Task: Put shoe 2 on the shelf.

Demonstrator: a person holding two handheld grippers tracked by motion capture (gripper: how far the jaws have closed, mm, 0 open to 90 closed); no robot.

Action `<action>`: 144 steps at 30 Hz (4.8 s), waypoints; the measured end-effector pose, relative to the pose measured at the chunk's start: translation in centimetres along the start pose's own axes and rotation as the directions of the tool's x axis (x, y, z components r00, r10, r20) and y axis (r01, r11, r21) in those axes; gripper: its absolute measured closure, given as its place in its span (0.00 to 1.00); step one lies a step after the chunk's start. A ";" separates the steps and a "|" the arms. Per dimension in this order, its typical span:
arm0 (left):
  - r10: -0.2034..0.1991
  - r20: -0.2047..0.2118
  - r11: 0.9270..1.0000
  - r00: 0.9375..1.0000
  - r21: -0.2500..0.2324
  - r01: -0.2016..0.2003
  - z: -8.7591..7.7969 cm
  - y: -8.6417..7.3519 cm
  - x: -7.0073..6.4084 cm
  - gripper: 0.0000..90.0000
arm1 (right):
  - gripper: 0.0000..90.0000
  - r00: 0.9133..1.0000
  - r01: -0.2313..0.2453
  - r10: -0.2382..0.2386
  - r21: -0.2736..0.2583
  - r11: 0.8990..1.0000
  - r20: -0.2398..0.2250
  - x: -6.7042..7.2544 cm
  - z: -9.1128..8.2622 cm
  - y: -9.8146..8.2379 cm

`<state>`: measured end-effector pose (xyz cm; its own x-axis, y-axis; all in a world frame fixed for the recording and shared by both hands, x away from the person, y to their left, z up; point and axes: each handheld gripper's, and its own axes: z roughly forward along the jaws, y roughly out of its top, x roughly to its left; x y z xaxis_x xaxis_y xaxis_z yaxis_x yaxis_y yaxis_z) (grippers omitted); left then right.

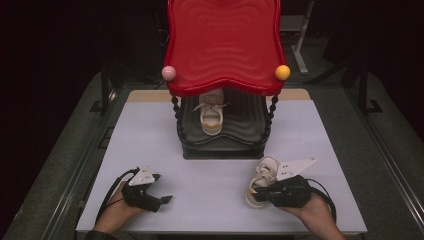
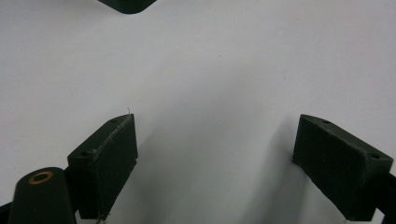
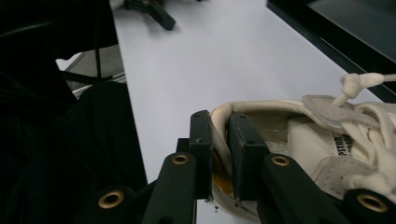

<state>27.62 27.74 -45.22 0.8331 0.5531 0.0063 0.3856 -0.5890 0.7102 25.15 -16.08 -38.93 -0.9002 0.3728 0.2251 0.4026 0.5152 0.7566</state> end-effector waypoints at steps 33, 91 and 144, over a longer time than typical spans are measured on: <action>-0.001 0.000 1.000 1.000 -0.001 0.001 0.0 0.0 0.0 0.14 | 0.89 0.976 0.213 -0.214 -0.037 0.976 -0.048 3.1 2.0 9.6; -0.033 -0.013 0.999 0.999 0.042 0.034 0.0 0.7 -0.1 0.16 | 0.74 0.950 0.273 -0.260 -0.056 0.960 0.171 -5.6 0.5 14.7; 0.184 -0.001 0.967 0.983 -0.178 -0.181 5.0 21.4 -1.8 1.00 | 1.00 0.927 0.036 0.032 -0.174 0.984 0.374 -7.6 0.2 8.9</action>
<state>36.41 11.20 -33.54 0.8894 0.4360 0.1373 0.1516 -0.5645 0.8114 35.62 -14.13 -34.01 -0.7594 0.6507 0.0030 0.3345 0.3865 0.8595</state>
